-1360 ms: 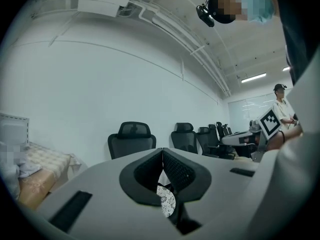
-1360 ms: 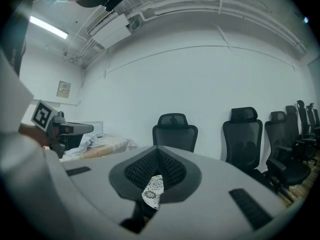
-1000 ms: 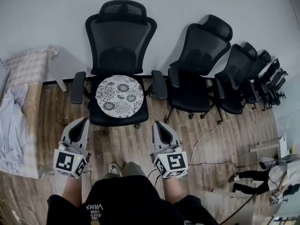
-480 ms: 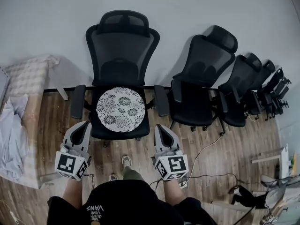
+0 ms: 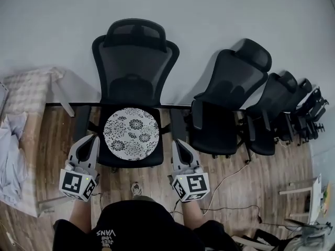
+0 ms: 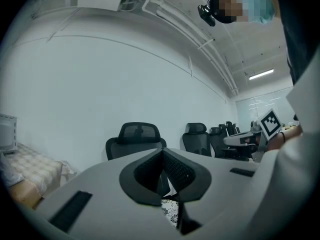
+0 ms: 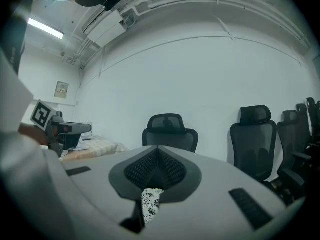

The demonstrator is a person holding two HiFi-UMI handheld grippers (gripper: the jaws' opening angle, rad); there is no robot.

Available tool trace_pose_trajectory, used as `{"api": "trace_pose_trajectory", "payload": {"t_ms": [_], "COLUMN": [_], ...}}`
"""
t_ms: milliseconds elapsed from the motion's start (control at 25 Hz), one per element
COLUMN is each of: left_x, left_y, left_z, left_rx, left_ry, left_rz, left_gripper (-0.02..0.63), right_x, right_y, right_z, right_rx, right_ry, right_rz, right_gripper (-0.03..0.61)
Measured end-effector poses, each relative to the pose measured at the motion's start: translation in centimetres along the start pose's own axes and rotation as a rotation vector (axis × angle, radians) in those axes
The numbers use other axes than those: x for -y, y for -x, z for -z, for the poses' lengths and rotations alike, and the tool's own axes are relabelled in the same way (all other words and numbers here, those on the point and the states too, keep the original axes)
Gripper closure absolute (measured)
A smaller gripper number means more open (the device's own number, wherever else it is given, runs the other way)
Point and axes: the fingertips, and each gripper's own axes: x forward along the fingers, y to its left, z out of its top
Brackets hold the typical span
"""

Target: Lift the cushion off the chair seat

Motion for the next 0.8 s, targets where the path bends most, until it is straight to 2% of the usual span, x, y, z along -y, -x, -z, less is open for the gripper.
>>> {"api": "trace_pose_trajectory", "payload": {"t_ms": [240, 480, 800], "left_x": [-0.3, -2.3, -5.8], "left_y": [-2.7, -4.4, -8.1], "left_z": [0.1, 0.3, 0.0], "left_rx": [-0.002, -0.018, -0.007], "left_ry": [-0.005, 0.009, 0.013], "left_rz": [-0.032, -0.056, -0.006], "left_gripper": [0.601, 0.601, 0.601], "right_x": [2.4, 3.0, 2.9], "right_y": [-2.7, -5.3, -9.4], "right_z": [0.1, 0.3, -0.5], "right_rx": [-0.009, -0.023, -0.022], "right_ry": [-0.005, -0.014, -0.014], "right_rz": [-0.031, -0.040, 0.004], "right_gripper": [0.560, 0.561, 0.561]}}
